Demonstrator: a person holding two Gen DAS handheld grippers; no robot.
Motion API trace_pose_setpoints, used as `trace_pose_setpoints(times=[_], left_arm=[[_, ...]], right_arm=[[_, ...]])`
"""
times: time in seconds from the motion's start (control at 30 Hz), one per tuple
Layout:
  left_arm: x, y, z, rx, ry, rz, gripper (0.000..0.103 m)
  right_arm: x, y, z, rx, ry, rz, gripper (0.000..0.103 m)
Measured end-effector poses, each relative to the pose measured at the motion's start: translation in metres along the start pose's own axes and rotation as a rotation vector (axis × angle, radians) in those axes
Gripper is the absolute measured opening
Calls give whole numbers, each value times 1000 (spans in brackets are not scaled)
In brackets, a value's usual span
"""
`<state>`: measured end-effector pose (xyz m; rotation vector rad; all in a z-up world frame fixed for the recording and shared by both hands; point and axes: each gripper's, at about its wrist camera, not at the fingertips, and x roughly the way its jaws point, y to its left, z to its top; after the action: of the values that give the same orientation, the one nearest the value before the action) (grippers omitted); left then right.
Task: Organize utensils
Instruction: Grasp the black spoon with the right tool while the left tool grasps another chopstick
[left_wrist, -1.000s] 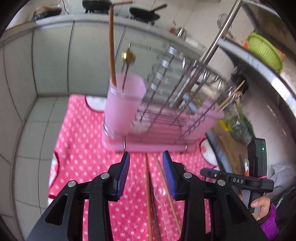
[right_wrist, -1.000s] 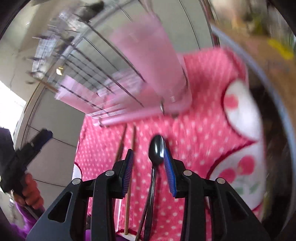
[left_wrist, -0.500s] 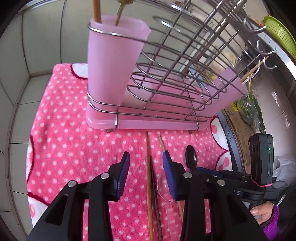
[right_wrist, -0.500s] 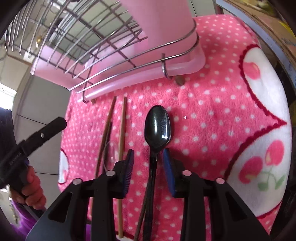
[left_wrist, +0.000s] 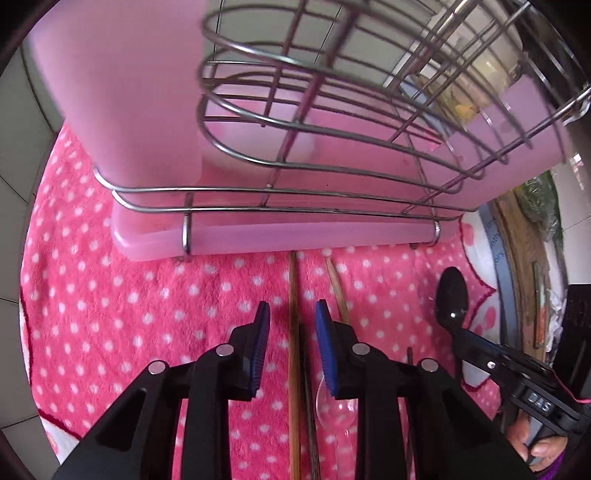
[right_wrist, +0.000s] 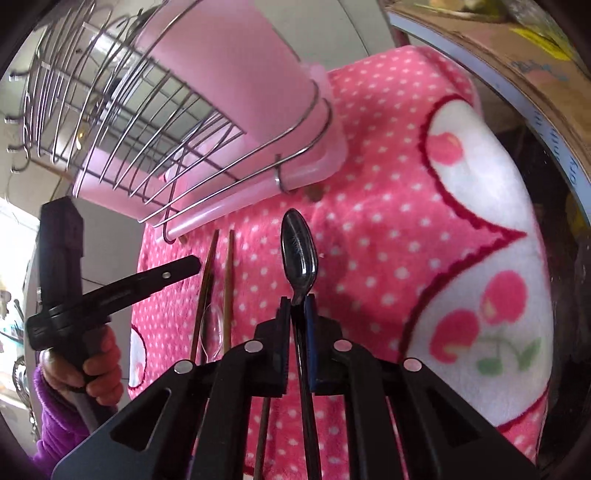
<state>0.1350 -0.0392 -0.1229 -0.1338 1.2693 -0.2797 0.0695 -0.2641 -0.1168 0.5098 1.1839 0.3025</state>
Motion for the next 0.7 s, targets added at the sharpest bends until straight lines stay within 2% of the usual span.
trace_pose_setpoints(times=[0.17, 0.2, 0.27, 0.5, 0.7], left_arm=[[18, -13, 6, 28, 13, 83, 16], [19, -16, 7, 48, 10, 105, 9], [22, -20, 7, 62, 6, 115, 5], [-11, -11, -1, 39, -70, 42, 5], [-48, -3, -17, 45, -160, -1, 5]], right_arm=[[-2, -7, -1, 19, -8, 21, 8], [-3, -7, -1, 20, -12, 27, 8], [-6, -10, -1, 19, -24, 32, 8], [-28, -11, -6, -14, -87, 48, 8], [-28, -17, -2, -13, -79, 7, 8]])
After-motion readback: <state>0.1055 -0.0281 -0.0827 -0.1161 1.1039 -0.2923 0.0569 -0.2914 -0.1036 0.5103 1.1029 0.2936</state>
